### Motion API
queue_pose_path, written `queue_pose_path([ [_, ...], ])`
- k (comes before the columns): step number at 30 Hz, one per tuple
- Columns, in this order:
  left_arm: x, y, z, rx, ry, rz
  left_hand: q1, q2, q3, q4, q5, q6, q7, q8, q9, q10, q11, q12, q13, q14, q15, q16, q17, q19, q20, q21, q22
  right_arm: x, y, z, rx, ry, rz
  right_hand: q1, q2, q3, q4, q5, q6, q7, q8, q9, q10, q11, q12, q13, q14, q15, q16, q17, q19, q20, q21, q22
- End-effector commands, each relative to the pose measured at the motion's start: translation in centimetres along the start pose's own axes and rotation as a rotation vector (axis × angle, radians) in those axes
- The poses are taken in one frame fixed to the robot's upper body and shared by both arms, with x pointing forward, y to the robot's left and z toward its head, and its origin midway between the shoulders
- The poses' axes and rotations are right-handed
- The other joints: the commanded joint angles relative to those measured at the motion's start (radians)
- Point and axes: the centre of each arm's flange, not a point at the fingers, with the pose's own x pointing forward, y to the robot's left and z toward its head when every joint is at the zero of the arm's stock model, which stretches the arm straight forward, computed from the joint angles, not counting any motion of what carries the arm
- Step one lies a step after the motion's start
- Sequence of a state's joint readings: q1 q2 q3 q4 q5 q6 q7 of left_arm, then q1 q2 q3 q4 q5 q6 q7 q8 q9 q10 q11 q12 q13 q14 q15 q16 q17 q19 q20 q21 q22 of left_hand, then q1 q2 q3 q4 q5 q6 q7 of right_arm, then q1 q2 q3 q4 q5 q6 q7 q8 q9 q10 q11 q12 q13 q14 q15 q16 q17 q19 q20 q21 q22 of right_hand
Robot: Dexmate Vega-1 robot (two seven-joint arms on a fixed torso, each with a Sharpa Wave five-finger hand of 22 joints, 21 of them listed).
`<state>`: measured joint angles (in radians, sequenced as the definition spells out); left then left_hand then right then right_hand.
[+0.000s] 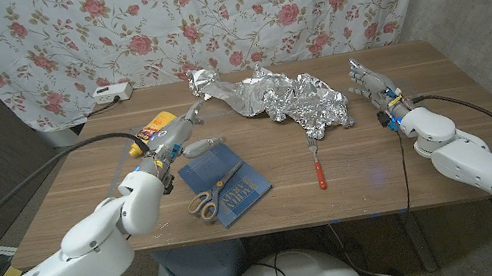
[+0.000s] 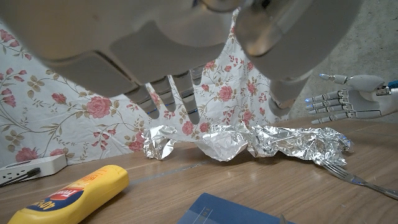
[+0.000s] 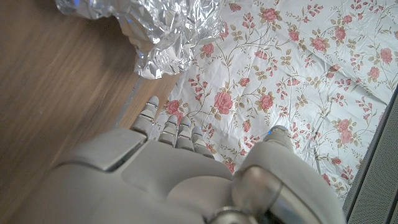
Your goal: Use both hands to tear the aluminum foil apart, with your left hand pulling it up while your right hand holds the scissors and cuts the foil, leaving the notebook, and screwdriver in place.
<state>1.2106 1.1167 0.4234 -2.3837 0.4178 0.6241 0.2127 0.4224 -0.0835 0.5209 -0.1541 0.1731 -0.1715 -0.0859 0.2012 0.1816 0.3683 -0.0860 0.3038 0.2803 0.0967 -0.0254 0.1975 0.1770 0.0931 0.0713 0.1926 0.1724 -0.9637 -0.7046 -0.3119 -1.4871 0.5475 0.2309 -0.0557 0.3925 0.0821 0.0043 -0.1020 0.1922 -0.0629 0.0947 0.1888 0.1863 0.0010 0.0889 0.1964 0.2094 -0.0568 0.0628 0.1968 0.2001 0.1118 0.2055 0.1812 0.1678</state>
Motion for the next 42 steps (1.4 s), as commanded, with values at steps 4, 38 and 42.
queue_pose_path([
  [4, 0.5, -1.0, 0.4, 0.056, -0.025, -0.039, 0.005, -0.009, -0.006, -0.001, 0.0, 0.001, -0.007, 0.002, 0.002, 0.008, -0.004, 0.004, 0.004, 0.009, -0.007, 0.007, 0.003, 0.005, -0.007, 0.002, 0.002, 0.1, 1.0, 1.1, -0.014, -0.038, 0.029, 0.001, 0.002, 0.007, -0.001, -0.003, -0.001, -0.003, 0.006, 0.003, -0.003, 0.0, 0.008, -0.001, 0.009, -0.009, 0.014, 0.003, 0.0, 0.003, 0.006, 0.002],
  [38, -0.6, -1.0, 0.5, 0.169, -0.056, -0.074, 0.062, -0.01, -0.004, -0.01, 0.004, 0.044, -0.016, 0.005, 0.001, 0.046, -0.029, 0.002, 0.01, -0.012, -0.023, -0.003, 0.002, -0.008, -0.025, -0.004, 0.002, -0.5, 1.0, 0.1, 0.003, -0.023, 0.021, -0.003, 0.012, 0.011, 0.001, -0.005, 0.004, -0.006, 0.008, 0.003, -0.003, 0.0, 0.008, -0.002, -0.003, -0.004, 0.011, 0.005, 0.001, 0.001, 0.006, 0.002],
  [42, -0.8, -1.0, 0.4, 0.174, -0.045, -0.08, 0.071, -0.003, 0.0, -0.01, 0.005, 0.044, -0.018, 0.005, 0.001, 0.048, -0.032, 0.001, 0.011, -0.012, -0.024, -0.002, 0.002, -0.009, -0.025, -0.004, 0.002, -0.5, 1.0, 0.2, -0.005, -0.017, 0.032, 0.003, 0.014, 0.015, -0.003, -0.005, -0.006, -0.005, 0.004, 0.002, -0.009, -0.003, 0.006, -0.002, -0.005, -0.005, 0.01, 0.005, -0.001, 0.0, 0.006, 0.002],
])
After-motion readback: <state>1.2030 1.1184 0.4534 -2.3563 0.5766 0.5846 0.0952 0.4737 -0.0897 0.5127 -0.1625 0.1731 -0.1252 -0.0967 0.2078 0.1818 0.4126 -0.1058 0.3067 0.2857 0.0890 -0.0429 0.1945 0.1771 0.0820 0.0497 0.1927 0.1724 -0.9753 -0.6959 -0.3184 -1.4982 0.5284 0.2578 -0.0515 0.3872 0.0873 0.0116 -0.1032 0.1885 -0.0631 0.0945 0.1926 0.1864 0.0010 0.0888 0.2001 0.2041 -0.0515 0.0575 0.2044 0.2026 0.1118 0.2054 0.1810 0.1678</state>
